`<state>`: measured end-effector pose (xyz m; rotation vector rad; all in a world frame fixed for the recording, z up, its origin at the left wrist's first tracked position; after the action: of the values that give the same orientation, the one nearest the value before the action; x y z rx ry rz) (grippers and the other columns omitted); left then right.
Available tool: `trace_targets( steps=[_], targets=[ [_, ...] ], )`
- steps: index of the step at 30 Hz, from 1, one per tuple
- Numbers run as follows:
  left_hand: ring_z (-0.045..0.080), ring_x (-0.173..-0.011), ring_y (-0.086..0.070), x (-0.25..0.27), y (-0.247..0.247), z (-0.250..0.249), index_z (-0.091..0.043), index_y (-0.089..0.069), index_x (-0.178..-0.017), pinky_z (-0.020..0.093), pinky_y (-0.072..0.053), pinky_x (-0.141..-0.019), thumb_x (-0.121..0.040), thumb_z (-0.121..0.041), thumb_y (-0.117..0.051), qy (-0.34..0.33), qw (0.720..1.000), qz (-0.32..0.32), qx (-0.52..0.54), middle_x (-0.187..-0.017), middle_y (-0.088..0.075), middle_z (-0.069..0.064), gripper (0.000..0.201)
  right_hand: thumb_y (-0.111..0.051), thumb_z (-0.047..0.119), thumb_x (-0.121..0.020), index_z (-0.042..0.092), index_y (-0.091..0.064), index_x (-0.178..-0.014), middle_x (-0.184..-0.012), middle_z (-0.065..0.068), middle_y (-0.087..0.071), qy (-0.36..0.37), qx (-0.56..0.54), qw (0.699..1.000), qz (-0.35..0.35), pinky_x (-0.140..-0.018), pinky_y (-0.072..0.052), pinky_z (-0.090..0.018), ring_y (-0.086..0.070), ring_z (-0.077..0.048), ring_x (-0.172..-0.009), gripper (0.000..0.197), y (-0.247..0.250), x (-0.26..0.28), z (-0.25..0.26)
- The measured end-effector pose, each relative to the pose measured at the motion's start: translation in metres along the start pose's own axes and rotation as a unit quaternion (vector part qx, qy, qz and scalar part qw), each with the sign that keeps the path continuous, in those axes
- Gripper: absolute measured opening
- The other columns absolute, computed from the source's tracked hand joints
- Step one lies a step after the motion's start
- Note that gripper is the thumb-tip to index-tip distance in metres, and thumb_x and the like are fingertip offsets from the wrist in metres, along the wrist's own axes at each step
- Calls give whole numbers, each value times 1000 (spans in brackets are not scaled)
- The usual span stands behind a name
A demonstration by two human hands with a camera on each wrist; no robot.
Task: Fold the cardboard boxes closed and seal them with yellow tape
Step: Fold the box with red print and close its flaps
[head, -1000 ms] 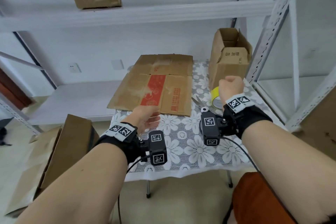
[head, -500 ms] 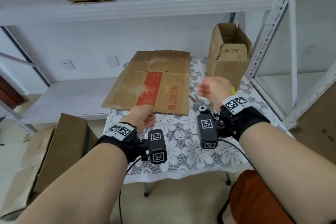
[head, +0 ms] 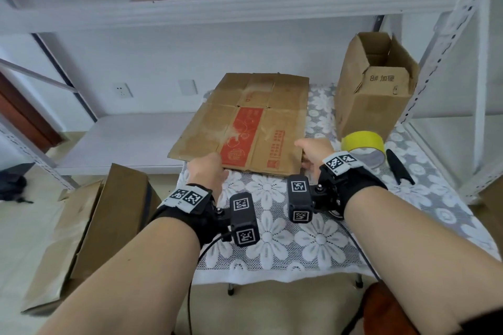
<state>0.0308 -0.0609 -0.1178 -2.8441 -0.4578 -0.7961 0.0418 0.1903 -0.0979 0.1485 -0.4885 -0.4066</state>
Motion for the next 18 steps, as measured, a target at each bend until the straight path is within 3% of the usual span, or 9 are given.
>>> trace_targets(
  steps=[3, 5, 7, 9, 11, 15, 18],
  targets=[
    [27, -117, -61, -3, 2, 5, -1, -49, -134, 33, -53, -94, -99, -5, -45, 23, 1000, 6, 21, -129, -60, 14, 36, -61, 16, -77, 5, -56, -83, -74, -10, -58, 11, 33, 999, -21, -71, -47, -36, -55, -25, -71, 14, 3, -9, 3],
    [28, -111, -63, -3, -3, 7, 1, -48, -133, 37, -53, -96, -100, -5, -47, 30, 998, 38, 40, -121, -62, 16, 34, -61, 11, -76, -1, -59, -73, -73, -17, -62, 34, 77, 996, -25, -68, -45, -35, -56, -26, -70, 12, 0, -10, 6],
    [28, -106, -65, 0, -11, 10, 1, -45, -132, 38, -54, -94, -100, -6, -48, 37, 994, 82, 64, -115, -62, 16, 33, -65, 3, -73, -11, -66, -86, -89, -23, -70, 70, 94, 993, -18, -73, -54, -39, -64, -29, -75, 20, -5, -6, 12],
    [29, -97, -67, 2, -21, 11, -2, -47, -125, 40, -56, -88, -97, -6, -53, 54, 987, 112, 102, -110, -66, 18, 29, -65, -5, -76, -9, -65, -105, -98, -23, -70, 88, 70, 994, 4, -73, -57, -38, -66, -27, -73, 29, -11, 5, 17],
    [32, -99, -67, 2, -31, 13, -4, -48, -119, 46, -56, -87, -95, -3, -56, 67, 981, 130, 124, -111, -67, 20, 26, -62, -11, -81, -4, -57, -121, -96, -24, -69, 86, 42, 994, 56, -69, -57, -34, -65, -23, -68, 41, -19, 14, 16],
    [33, -104, -66, -7, -36, 13, -5, -44, -124, 46, -55, -64, -96, 3, -49, 77, 983, 102, 131, -121, -65, 20, 29, -63, -6, -83, 2, -58, -121, -99, -18, -70, 73, 70, 979, 176, -71, -56, -31, -64, -20, -73, 39, -40, 26, 16],
    [34, -109, -64, -10, -29, 6, -9, -38, -132, 43, -56, -55, -97, 3, -46, 65, 983, 106, 132, -125, -63, 16, 38, -63, 4, -86, 3, -58, -118, -98, -14, -67, 66, 33, 992, 103, -77, -58, -36, -63, -21, -75, 32, -31, 18, 16]
  ],
)
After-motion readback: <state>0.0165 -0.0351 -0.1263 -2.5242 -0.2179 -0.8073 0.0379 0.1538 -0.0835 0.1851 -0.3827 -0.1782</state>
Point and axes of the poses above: each hand's wrist, its own x-axis away from the middle knuckle, its own y-axis out of the back of the hand, z = x × y, the point moved 7 cm from there along -x, towards the middle knuckle
